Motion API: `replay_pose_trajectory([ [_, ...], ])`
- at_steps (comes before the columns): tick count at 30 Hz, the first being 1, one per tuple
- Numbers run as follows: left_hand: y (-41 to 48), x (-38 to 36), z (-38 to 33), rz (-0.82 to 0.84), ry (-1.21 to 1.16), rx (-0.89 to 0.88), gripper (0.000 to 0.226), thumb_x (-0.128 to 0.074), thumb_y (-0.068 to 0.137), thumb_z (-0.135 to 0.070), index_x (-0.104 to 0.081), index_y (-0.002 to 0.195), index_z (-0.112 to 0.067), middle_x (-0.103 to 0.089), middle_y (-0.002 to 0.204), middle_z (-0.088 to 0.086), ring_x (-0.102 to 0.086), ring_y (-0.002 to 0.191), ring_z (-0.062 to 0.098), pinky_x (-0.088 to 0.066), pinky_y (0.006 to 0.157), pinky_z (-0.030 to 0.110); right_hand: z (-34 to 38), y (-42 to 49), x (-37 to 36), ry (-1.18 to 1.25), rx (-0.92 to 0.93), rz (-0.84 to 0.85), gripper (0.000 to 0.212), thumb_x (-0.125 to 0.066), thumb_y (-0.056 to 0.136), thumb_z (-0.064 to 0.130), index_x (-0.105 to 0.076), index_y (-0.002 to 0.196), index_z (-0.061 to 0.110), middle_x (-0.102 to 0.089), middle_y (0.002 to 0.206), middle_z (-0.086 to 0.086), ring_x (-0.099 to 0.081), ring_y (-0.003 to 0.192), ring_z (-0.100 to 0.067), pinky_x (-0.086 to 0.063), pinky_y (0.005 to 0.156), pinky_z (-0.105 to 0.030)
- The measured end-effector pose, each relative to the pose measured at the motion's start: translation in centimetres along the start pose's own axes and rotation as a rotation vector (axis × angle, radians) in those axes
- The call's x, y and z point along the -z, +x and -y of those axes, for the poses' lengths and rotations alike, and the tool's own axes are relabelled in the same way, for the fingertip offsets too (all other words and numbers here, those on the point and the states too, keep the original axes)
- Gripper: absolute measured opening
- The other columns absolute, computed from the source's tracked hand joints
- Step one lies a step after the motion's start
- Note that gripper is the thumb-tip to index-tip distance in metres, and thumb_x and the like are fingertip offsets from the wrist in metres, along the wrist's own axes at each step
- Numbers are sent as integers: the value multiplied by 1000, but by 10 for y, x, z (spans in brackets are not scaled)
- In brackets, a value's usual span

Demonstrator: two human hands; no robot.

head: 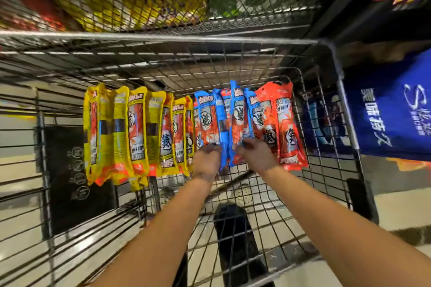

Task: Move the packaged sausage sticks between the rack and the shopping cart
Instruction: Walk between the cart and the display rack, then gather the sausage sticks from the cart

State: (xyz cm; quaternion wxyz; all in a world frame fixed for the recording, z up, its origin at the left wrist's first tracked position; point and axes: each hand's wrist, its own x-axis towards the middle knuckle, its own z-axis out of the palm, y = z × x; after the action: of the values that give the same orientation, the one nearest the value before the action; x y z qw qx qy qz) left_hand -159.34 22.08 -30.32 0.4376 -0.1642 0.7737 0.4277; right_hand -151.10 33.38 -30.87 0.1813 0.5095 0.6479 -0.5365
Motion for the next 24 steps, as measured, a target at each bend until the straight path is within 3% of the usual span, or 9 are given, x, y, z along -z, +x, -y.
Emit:
replay_pose_trajectory([
  [4, 0, -2, 4, 54, 79, -83, 29, -60, 95, -23, -61, 67, -15, -70, 76, 11, -60, 64, 18, -48, 53, 21, -15, 12, -1, 232, -32, 19, 53, -75, 81, 33, -60, 123, 4, -68, 113, -8, -64, 102, -23, -49, 97, -39],
  [8, 4, -2, 17, 112, 79, -135, 35, -64, 90, -41, -69, 83, -7, -74, 88, 10, -67, 81, 21, -54, 79, 37, -24, 18, 1, 311, -36, 75, 66, -75, 68, 47, -61, 121, 10, -69, 116, -7, -65, 102, -21, -49, 100, -46],
  [11, 6, -4, 23, 112, -32, -106, 43, -74, 84, -37, -60, 96, 2, -70, 91, 17, -68, 82, 26, -57, 80, 45, -23, 17, 4, 328, -35, 95, 25, -73, 82, 25, -66, 103, 12, -73, 104, -6, -68, 97, -24, -51, 97, -44],
  [13, 3, -5, 23, 100, -60, -67, 42, -79, 80, -32, -57, 100, -2, -67, 94, 15, -66, 85, 27, -56, 80, 44, -24, 18, 5, 372, -46, 99, 5, -69, 87, 12, -65, 90, 15, -73, 94, -5, -67, 89, -24, -50, 93, -44],
  [16, -1, -3, 20, 73, -155, -11, 36, -83, 75, -19, -57, 97, -8, -64, 92, 10, -64, 83, 25, -55, 76, 40, -25, 14, 4, 359, -73, 112, 22, -75, 80, 24, -65, 97, 15, -71, 99, -4, -67, 97, -25, -51, 97, -50],
  [18, -6, 2, 16, 77, -203, 25, 39, -84, 73, -14, -59, 102, -7, -67, 99, 12, -67, 87, 26, -56, 81, 38, -24, 8, 2, 286, -79, 117, 40, -78, 73, 36, -65, 106, 16, -71, 105, -3, -67, 99, -24, -53, 94, -46],
  [20, -17, 12, 12, 114, -179, 56, 44, -86, 69, -21, -61, 103, -9, -69, 105, 13, -70, 94, 28, -57, 88, 42, -18, -11, 3, 290, -80, 66, 44, -80, 70, 39, -61, 105, 21, -70, 105, -3, -67, 96, -24, -55, 87, -41],
  [24, -62, 39, -3, 148, -81, -44, 36, -83, 75, -24, -60, 101, -12, -67, 99, 9, -65, 84, 22, -53, 81, 35, -9, -62, 11, 454, -13, 43, 44, -83, 74, 19, -54, 107, 18, -62, 98, -5, -61, 83, -17, -47, 64, -26],
])
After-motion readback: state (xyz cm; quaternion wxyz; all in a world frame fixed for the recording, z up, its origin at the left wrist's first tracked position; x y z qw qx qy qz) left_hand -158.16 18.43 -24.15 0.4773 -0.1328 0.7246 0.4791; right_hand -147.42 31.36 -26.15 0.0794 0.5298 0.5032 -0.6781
